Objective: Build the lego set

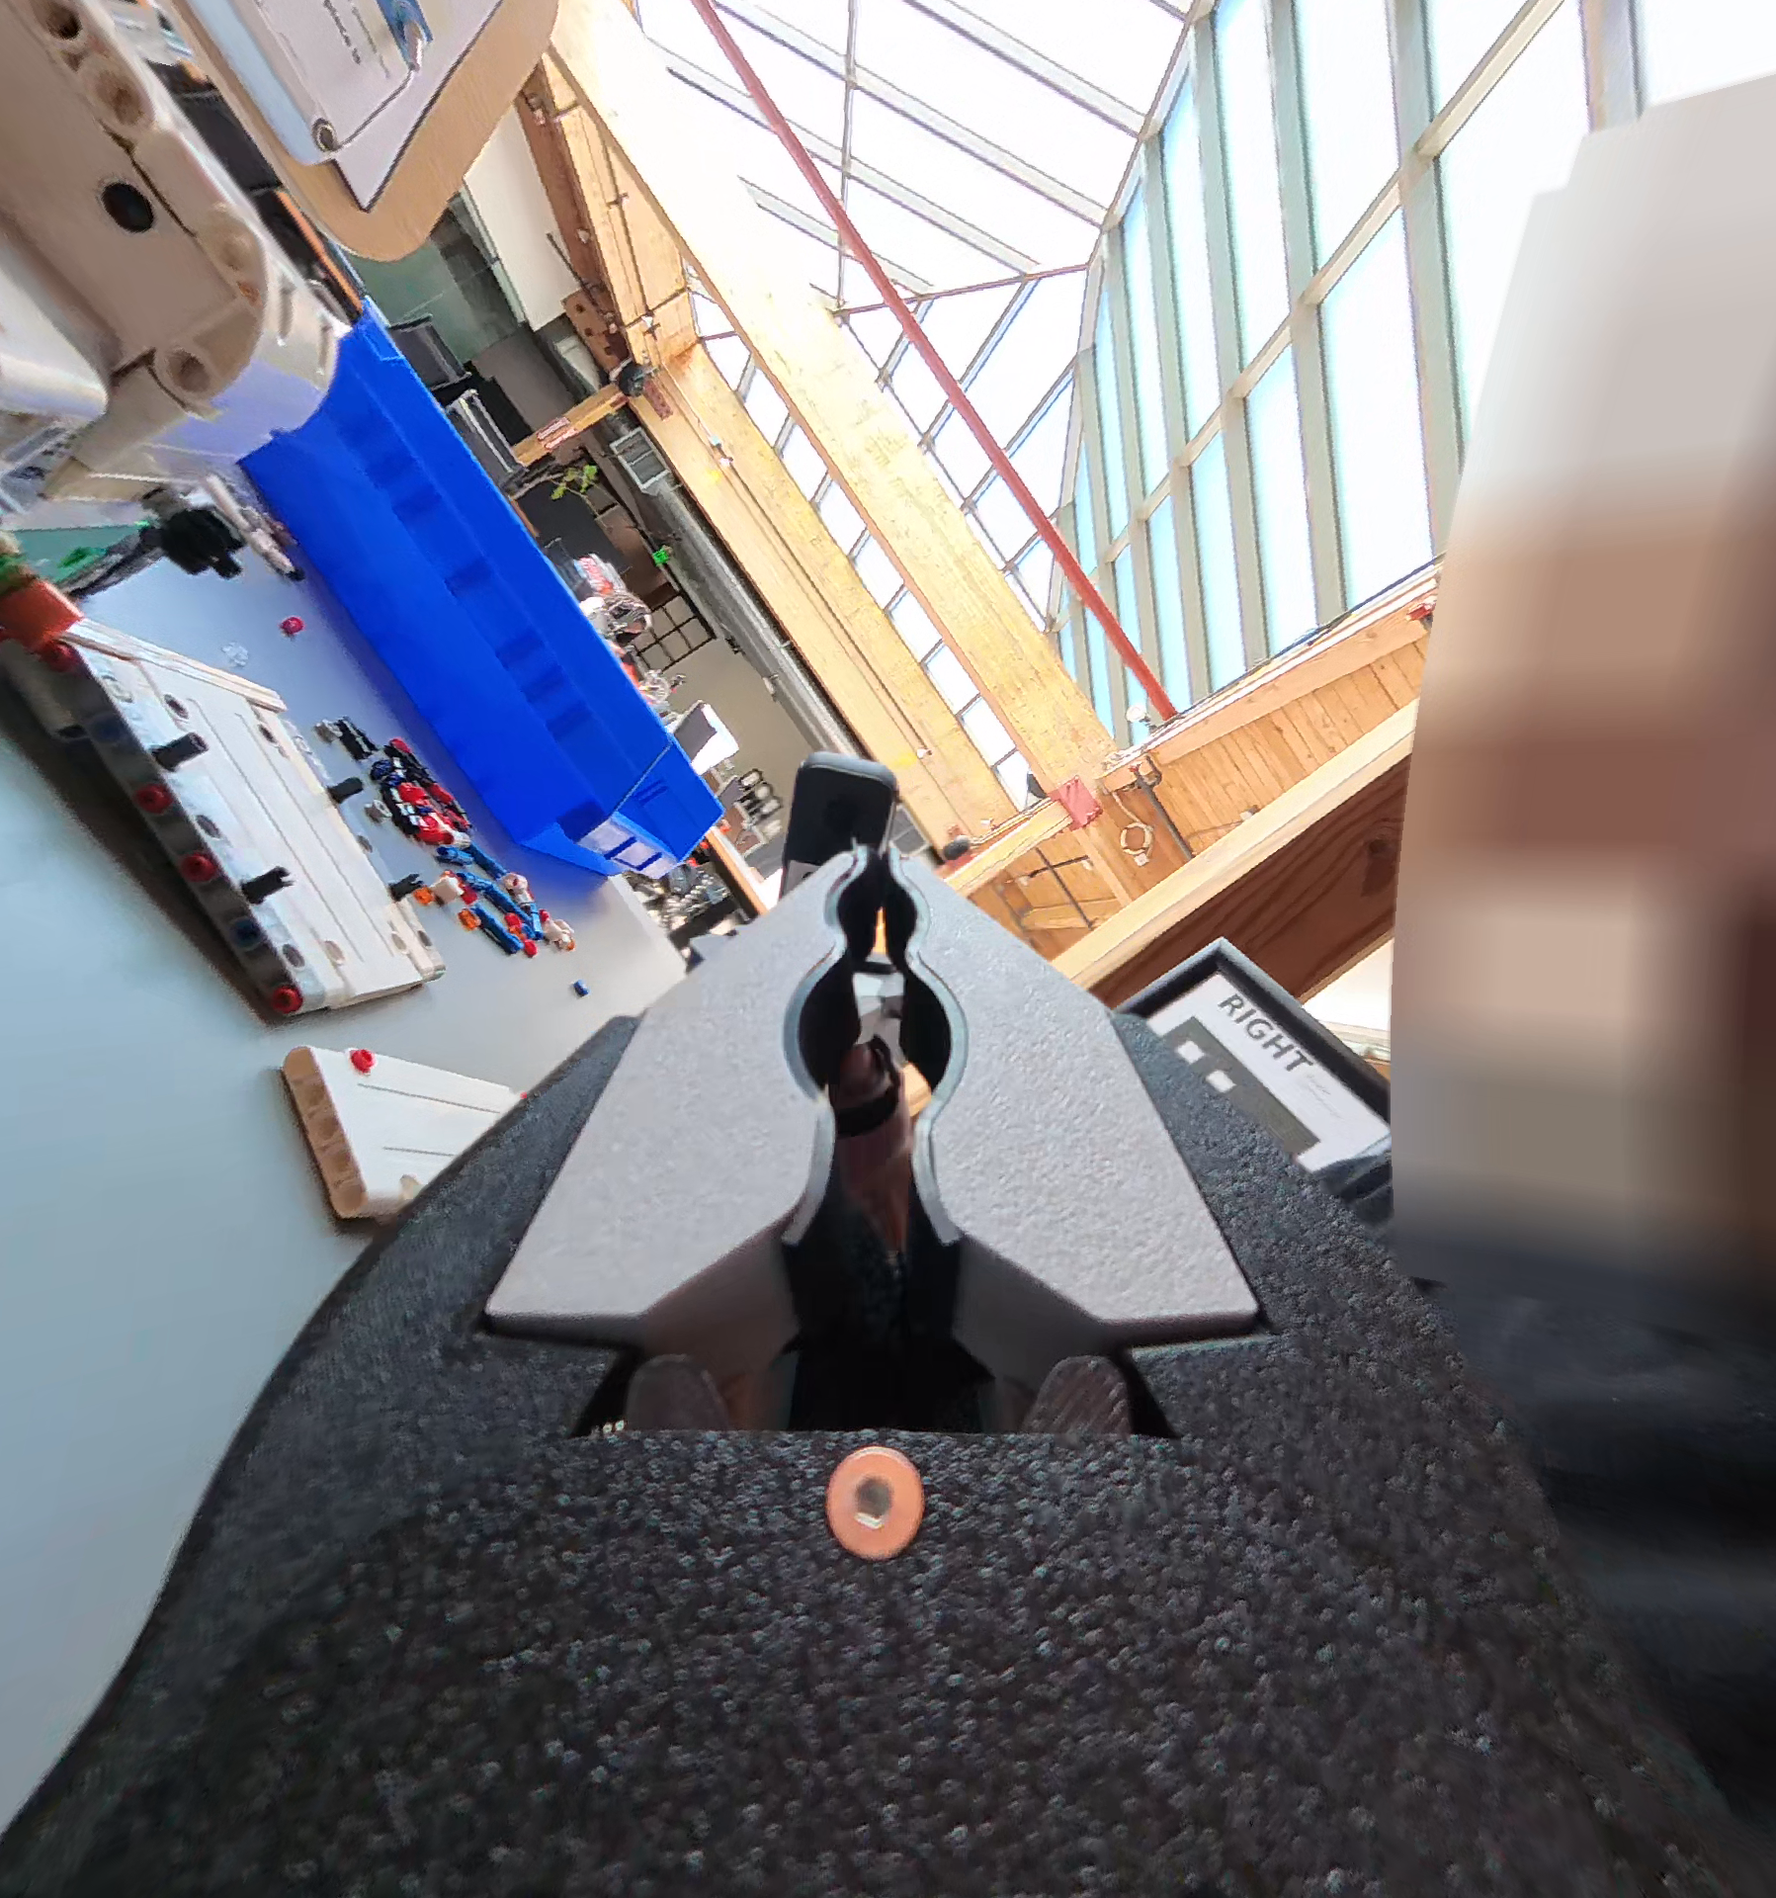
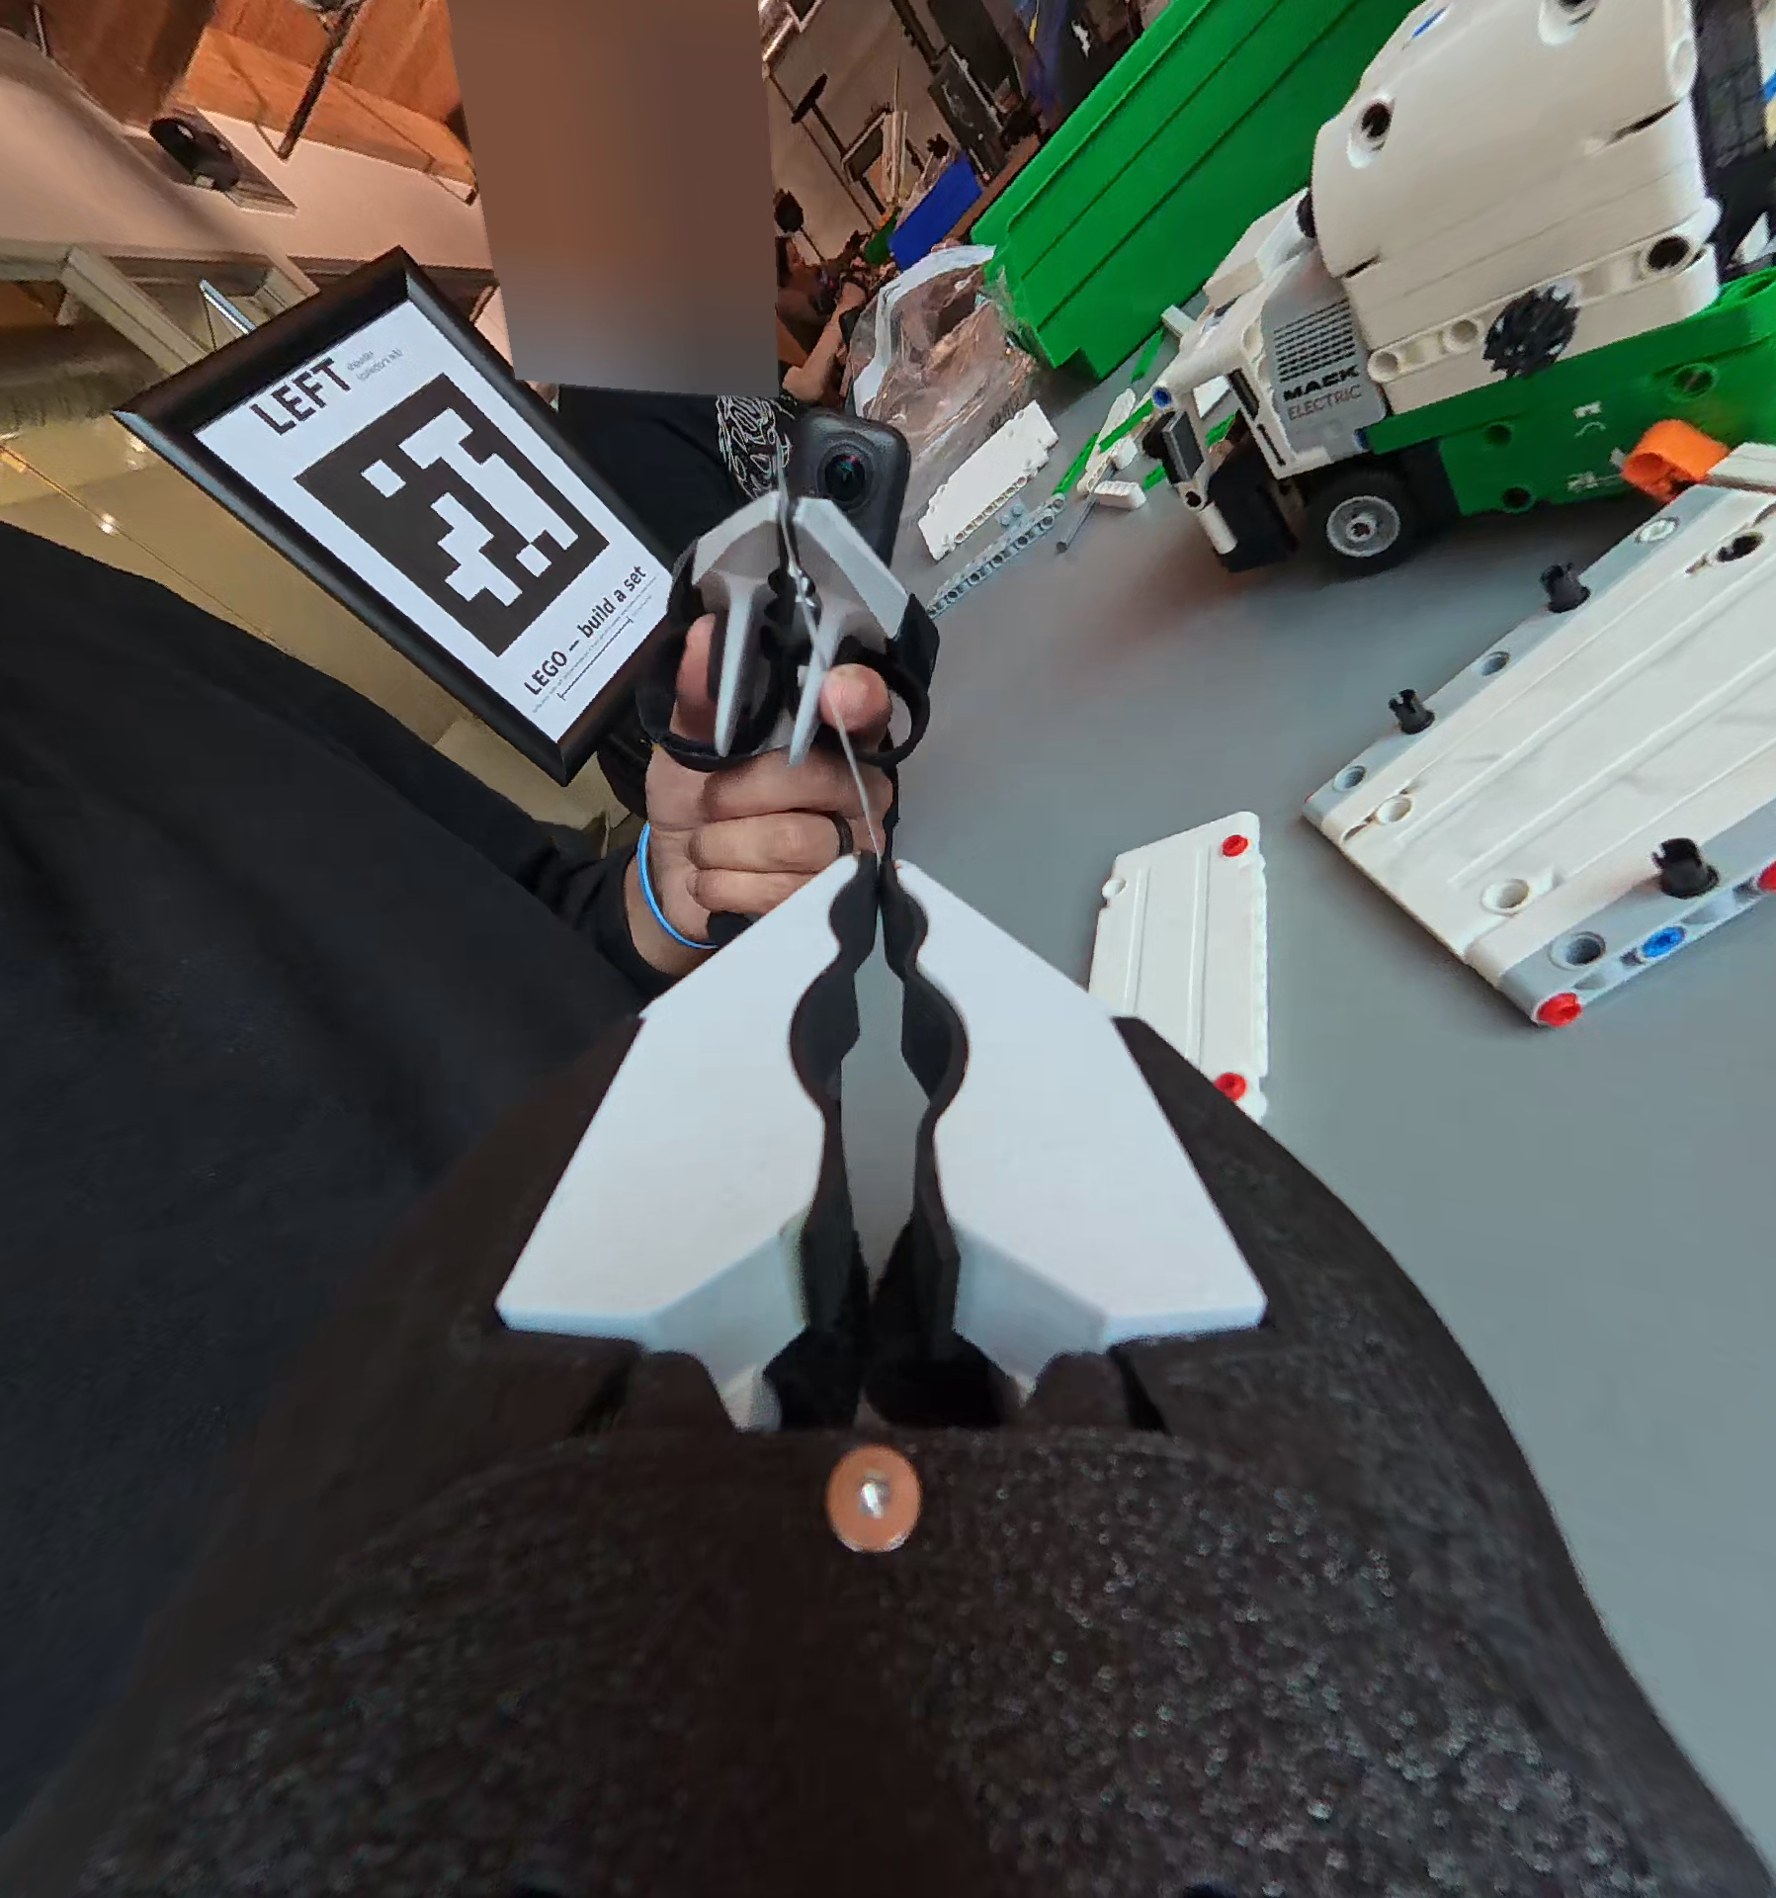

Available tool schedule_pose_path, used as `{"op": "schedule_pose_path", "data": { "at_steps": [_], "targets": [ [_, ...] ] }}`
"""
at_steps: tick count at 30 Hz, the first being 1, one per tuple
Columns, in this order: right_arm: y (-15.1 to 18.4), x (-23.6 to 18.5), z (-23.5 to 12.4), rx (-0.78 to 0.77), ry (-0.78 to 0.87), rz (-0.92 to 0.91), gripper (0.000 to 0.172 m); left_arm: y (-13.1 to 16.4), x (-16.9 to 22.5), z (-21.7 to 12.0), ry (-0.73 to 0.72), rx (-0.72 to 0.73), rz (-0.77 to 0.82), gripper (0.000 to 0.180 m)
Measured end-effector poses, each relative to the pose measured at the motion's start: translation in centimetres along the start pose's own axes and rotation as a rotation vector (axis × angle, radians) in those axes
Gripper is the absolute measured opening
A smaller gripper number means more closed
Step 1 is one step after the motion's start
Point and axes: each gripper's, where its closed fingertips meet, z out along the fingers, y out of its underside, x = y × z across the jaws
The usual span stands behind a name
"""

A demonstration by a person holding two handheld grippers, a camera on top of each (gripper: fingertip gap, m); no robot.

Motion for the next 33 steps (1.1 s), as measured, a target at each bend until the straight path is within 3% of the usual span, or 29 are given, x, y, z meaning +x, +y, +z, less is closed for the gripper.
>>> {"op": "schedule_pose_path", "data": {
  "at_steps": [1, 7, 11, 14, 17, 23, 33],
  "targets": [
    [0.1, 0.0, -0.1, -0.005, -0.001, 0.01, 0.0, 0.0, -0.3, 0.0, -0.028, -0.006, 0.022, 0.0],
    [1.2, 0.4, -0.7, -0.069, 0.029, 0.093, 0.0, 0.8, -2.7, 0.0, -0.28, -0.086, 0.115, 0.0],
    [2.2, 0.5, -1.2, -0.145, -0.004, 0.325, 0.0, 2.4, -6.0, -1.1, -0.543, -0.18, 0.147, 0.0],
    [2.9, 1.9, -1.6, -0.194, -0.003, 0.433, 0.0, 3.4, -7.5, -1.6, -0.645, -0.209, 0.134, 0.0],
    [3.1, 2.6, -1.8, -0.235, -0.019, 0.505, 0.0, 3.9, -8.2, -1.8, -0.677, -0.219, 0.104, 0.0],
    [3.6, 5.1, -2.3, -0.308, 0.119, 0.477, 0.0, 4.0, -8.8, -1.9, -0.719, -0.258, 0.145, 0.0],
    [3.7, 4.7, -2.6, -0.319, 0.057, 0.551, 0.0, 4.5, -9.7, -2.1, -0.751, -0.347, 0.157, 0.0]
  ]
}}
